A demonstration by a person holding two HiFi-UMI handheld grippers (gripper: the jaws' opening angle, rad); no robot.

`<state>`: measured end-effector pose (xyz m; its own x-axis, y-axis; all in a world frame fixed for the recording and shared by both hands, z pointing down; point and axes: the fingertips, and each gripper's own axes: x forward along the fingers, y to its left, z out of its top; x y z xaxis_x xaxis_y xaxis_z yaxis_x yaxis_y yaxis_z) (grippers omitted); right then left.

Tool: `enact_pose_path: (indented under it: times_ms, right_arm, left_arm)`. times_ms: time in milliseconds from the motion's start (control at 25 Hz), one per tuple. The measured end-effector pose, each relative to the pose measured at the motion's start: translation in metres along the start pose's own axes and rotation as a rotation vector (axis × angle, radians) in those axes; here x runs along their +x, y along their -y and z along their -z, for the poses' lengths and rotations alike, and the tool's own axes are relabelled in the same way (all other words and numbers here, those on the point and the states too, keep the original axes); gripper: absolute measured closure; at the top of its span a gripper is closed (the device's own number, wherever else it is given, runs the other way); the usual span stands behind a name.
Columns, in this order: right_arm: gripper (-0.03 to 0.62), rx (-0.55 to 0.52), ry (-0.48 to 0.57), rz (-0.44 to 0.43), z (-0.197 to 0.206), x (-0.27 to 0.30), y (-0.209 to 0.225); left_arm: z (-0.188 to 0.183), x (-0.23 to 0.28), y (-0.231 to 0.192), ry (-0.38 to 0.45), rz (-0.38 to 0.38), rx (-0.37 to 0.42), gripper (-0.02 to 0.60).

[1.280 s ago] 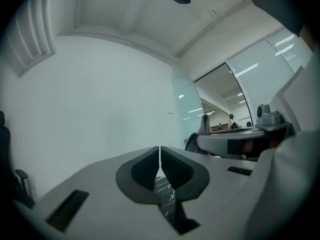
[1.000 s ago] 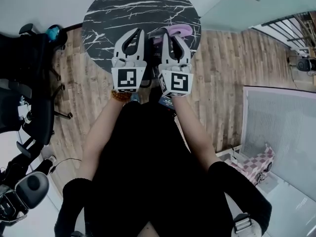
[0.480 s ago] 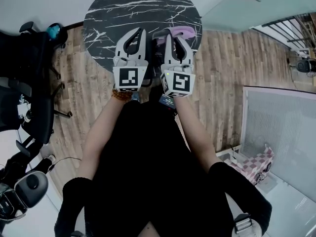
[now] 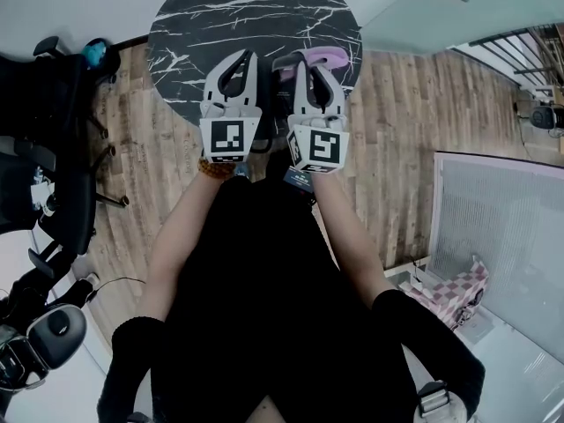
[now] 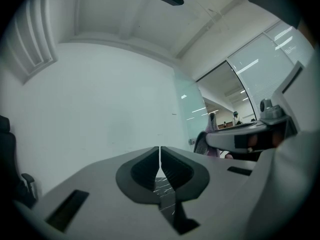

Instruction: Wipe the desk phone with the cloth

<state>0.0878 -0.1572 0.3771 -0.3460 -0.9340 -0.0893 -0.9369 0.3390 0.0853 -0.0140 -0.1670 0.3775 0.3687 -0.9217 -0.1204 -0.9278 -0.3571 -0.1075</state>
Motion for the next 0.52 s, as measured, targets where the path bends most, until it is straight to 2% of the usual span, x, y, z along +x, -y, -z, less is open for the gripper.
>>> enact_pose_path:
  times_ms: [520]
  right_arm:
    - [0.546, 0.007, -0.017, -0.013, 0.005, 0.009, 0.000]
  left_arm:
    - [0.013, 0.008, -0.007, -0.023, -0.011, -0.026, 0.560]
